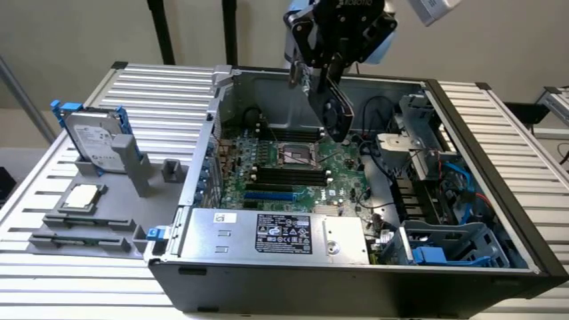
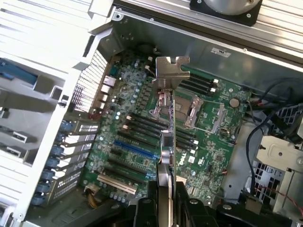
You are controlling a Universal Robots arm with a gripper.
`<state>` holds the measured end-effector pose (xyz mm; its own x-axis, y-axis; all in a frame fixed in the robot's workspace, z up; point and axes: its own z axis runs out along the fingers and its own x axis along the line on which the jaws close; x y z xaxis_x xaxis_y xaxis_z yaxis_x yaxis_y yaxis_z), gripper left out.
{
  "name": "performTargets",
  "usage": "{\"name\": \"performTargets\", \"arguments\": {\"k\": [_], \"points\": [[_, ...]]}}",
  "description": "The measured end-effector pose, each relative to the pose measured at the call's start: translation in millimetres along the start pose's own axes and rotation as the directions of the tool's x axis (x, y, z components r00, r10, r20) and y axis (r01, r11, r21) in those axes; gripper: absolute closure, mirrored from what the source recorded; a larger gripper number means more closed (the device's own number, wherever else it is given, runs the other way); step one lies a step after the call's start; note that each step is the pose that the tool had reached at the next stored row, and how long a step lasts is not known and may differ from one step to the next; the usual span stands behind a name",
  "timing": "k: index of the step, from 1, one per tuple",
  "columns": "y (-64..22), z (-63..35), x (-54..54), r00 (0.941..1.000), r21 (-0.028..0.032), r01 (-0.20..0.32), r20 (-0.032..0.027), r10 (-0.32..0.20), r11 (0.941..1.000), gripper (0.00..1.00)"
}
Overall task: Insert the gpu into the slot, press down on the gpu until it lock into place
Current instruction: 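Insert the gpu into the slot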
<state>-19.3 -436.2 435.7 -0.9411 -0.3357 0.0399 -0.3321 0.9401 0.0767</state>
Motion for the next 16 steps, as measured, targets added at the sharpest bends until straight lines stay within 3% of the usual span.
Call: {"name": "performTargets", "arguments": {"k": [4,8,12,16], "points": [[-0.1,0.8,0.0,0.9974,0.0027,0.072,-0.0057,-0.072,0.9974,0.74],[-0.2,1.9,-0.1,0.9894,0.0050,0.145,-0.0116,-0.144,0.9895,0.74],[-0.2,3.0,-0.1,0.9763,0.0069,0.216,-0.0176,-0.216,0.9764,0.74],[-0.3,4.3,-0.2,0.9577,0.0083,0.287,-0.0238,-0.287,0.9579,0.74]]}}
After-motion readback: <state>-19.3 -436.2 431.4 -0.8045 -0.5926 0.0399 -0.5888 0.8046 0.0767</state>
